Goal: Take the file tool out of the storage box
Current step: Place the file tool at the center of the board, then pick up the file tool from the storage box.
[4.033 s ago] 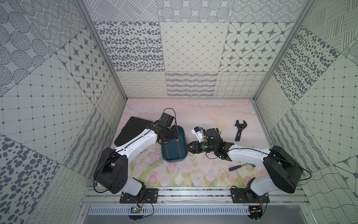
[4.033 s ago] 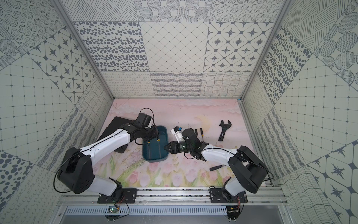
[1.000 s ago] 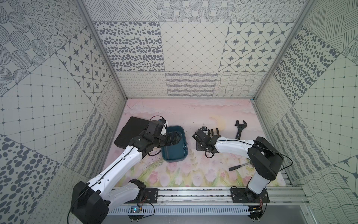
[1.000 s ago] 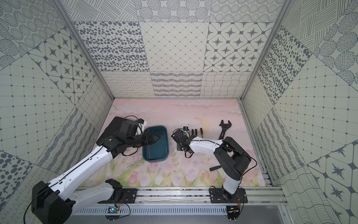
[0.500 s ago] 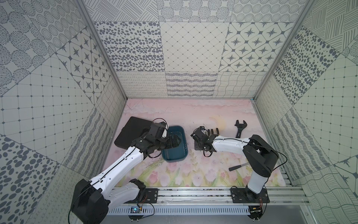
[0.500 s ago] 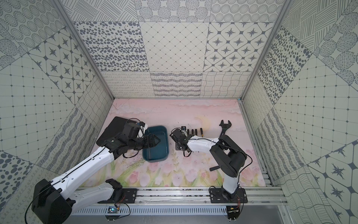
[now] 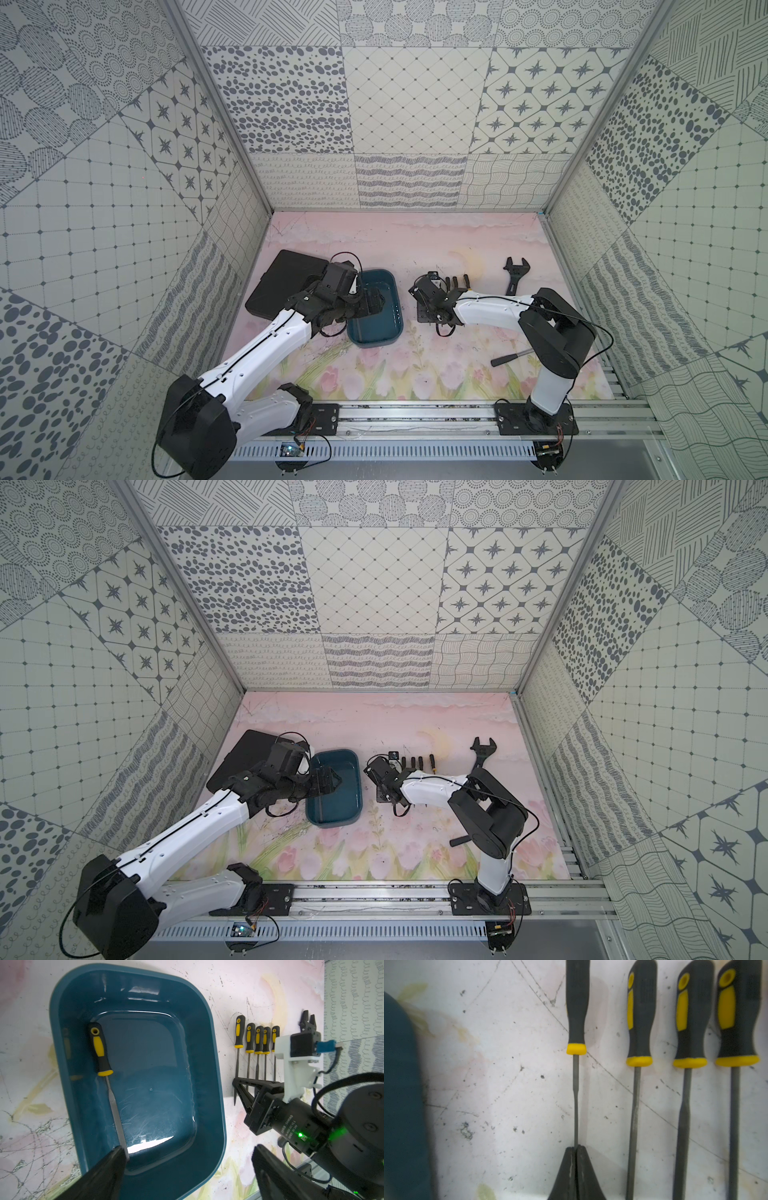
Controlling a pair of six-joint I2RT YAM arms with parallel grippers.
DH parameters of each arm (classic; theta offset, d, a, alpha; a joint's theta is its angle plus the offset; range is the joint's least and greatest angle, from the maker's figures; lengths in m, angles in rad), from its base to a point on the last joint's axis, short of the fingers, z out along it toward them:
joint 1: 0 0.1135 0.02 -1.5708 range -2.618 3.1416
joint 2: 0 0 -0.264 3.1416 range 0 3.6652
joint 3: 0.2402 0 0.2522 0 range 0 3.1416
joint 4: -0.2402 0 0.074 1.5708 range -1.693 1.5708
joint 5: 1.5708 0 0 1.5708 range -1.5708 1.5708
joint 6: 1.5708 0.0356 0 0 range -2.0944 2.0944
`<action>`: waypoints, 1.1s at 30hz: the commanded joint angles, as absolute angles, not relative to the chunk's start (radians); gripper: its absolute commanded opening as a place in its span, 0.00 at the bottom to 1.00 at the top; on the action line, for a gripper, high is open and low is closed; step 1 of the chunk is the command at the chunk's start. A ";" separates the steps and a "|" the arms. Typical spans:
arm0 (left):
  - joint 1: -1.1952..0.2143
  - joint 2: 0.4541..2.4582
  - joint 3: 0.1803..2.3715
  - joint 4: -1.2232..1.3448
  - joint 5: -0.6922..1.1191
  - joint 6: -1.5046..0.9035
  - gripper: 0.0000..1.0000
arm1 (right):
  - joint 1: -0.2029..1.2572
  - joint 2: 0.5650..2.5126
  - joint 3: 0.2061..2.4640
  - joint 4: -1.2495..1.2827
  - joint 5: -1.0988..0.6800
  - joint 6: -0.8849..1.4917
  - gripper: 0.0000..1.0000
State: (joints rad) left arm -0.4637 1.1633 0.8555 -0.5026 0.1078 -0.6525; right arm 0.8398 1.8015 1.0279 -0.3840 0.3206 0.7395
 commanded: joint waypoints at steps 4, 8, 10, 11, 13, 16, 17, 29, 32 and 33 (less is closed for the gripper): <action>-0.466 1.235 0.899 -0.546 0.009 -0.677 0.99 | 0.836 1.768 1.036 -0.359 0.328 0.707 0.17; -0.465 1.267 0.913 -0.536 -0.019 -0.679 0.98 | 0.838 1.728 1.019 -0.344 0.331 0.690 0.22; -0.466 1.286 0.930 -0.535 -0.038 -0.677 0.98 | 0.838 1.697 1.006 -0.337 0.331 0.683 0.25; -0.465 1.298 0.937 -0.537 -0.046 -0.674 0.97 | 0.838 1.682 1.002 -0.335 0.331 0.679 0.26; -0.466 1.323 0.963 -0.542 -0.061 -0.669 0.95 | 0.838 1.646 0.992 -0.332 0.333 0.666 0.29; -0.466 1.366 0.994 -0.544 -0.085 -0.663 0.92 | 0.838 1.588 0.973 -0.324 0.326 0.644 0.34; -0.466 1.381 1.002 -0.543 -0.091 -0.663 0.91 | 0.839 1.567 0.967 -0.322 0.322 0.636 0.35; -0.467 1.558 1.107 -0.550 -0.177 -0.653 0.77 | 0.832 1.336 0.859 -0.253 0.168 0.529 0.57; -0.467 1.595 1.139 -0.575 -0.199 -0.644 0.76 | 0.825 1.291 0.826 -0.218 0.087 0.522 0.66; -0.468 1.607 1.150 -0.582 -0.208 -0.640 0.76 | 0.823 1.281 0.816 -0.207 0.053 0.522 0.70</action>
State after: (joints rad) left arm -0.4648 1.5639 1.1061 -0.5266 -0.1291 -0.6697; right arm 0.8318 1.3193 0.8410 -0.2783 0.1570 0.5465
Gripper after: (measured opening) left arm 0.764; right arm 0.680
